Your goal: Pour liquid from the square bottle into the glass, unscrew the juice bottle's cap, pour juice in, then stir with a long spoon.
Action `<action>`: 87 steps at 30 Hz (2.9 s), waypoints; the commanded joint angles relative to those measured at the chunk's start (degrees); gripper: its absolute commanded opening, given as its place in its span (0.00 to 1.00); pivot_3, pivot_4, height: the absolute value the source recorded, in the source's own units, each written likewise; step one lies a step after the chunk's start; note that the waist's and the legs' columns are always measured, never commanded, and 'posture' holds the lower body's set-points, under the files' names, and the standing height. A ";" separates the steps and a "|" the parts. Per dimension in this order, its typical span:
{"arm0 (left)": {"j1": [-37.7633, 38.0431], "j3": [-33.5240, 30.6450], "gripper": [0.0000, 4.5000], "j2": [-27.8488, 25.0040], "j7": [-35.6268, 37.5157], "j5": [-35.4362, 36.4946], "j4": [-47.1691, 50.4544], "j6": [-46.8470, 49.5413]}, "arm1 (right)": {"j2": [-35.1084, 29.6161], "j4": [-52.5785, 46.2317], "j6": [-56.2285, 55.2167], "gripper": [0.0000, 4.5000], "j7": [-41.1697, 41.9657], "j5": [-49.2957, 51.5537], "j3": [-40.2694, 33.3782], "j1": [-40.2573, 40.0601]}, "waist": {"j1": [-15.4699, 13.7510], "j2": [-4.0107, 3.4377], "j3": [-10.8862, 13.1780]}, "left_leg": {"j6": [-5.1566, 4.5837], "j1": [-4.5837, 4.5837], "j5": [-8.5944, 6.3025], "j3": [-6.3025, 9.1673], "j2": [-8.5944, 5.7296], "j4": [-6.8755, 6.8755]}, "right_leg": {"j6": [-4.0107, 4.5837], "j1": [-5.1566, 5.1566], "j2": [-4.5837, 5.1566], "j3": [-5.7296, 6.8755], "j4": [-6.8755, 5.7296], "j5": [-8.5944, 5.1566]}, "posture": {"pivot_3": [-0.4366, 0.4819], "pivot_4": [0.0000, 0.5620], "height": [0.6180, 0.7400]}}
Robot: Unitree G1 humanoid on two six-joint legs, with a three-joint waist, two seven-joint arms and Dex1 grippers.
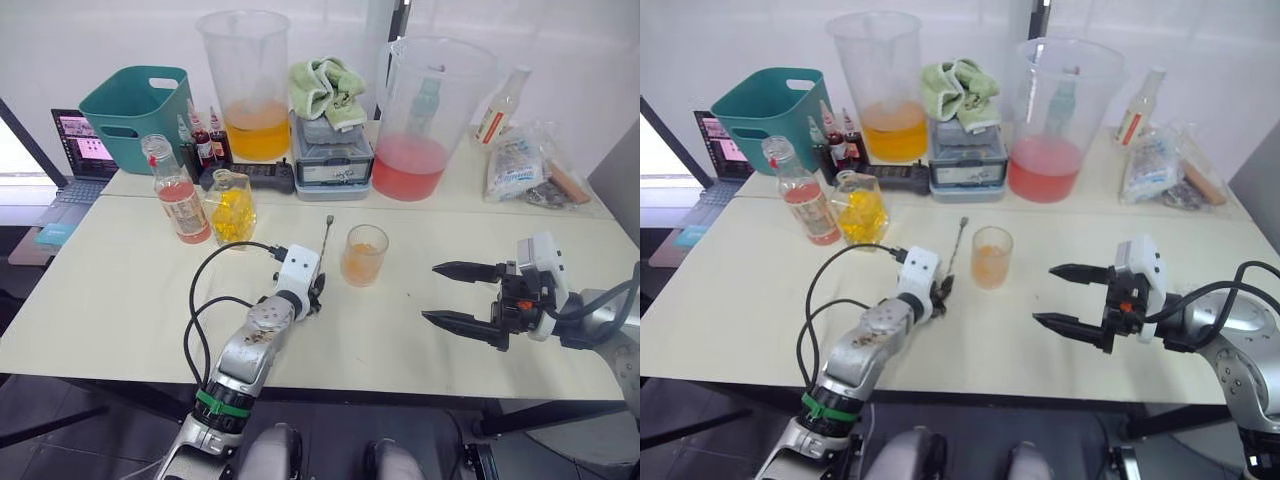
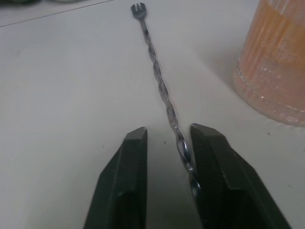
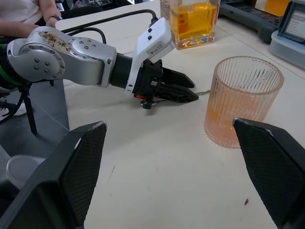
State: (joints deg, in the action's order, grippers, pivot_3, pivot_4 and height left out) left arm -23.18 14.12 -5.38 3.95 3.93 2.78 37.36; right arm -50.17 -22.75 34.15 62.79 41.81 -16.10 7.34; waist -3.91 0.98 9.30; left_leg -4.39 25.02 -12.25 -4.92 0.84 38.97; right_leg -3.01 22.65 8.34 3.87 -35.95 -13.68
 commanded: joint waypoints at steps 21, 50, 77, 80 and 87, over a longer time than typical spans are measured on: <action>22.50 -15.66 0.01 -22.19 20.30 8.45 28.82 1.53 | 1.68 2.84 -3.03 1.00 1.30 -1.20 4.08 3.50 | 1.88 -0.04 -0.02 | -0.02 0.07 -0.05 -0.14 0.05 -0.21 | 0.08 0.40 0.11 -0.05 -0.03 -0.10 | 0.48 0.27 0.97; 27.72 -14.05 0.09 -32.57 27.95 11.61 27.45 7.39 | 4.32 1.35 -3.19 1.00 -1.25 -0.65 4.28 4.83 | 1.54 -0.22 -0.12 | 0.12 0.05 -0.12 -0.18 0.06 -0.21 | 0.09 0.45 0.10 -0.05 -0.03 -0.10 | 0.48 0.27 0.97; -2.89 -23.04 0.01 -25.82 25.68 31.18 30.29 7.90 | 23.98 14.26 23.82 1.00 -39.02 27.27 2.13 32.72 | 1.96 -0.09 -0.04 | 0.10 0.13 0.06 -0.24 0.02 -0.25 | 0.08 0.47 -0.04 -0.08 -0.20 -0.06 | 0.48 0.27 0.97; -4.48 -21.20 0.01 -25.81 26.48 31.18 29.37 7.60 | 28.95 16.57 24.46 1.00 -44.99 29.48 1.90 35.11 | 2.21 -0.09 -0.04 | 0.18 0.16 0.11 -0.25 0.01 -0.25 | 0.03 0.50 -0.09 -0.06 -0.24 -0.04 | 0.48 0.27 0.97; -4.65 -19.89 0.01 -25.59 26.17 31.94 29.68 8.33 | 34.19 20.81 25.00 1.00 -49.96 31.50 1.35 39.61 | 2.74 -0.09 -0.04 | 0.14 0.20 0.09 -0.18 0.01 -0.26 | 0.02 0.49 -0.14 -0.04 -0.23 -0.03 | 0.48 0.27 0.97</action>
State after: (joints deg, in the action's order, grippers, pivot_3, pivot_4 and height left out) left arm -27.04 -5.62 -31.03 30.20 35.11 30.88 46.36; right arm -17.03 -1.56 59.36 13.57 71.11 -13.97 44.96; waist -1.17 0.88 9.26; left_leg -4.24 25.22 -12.16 -5.10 0.87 38.70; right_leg -2.98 23.14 8.17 3.82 -36.17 -13.71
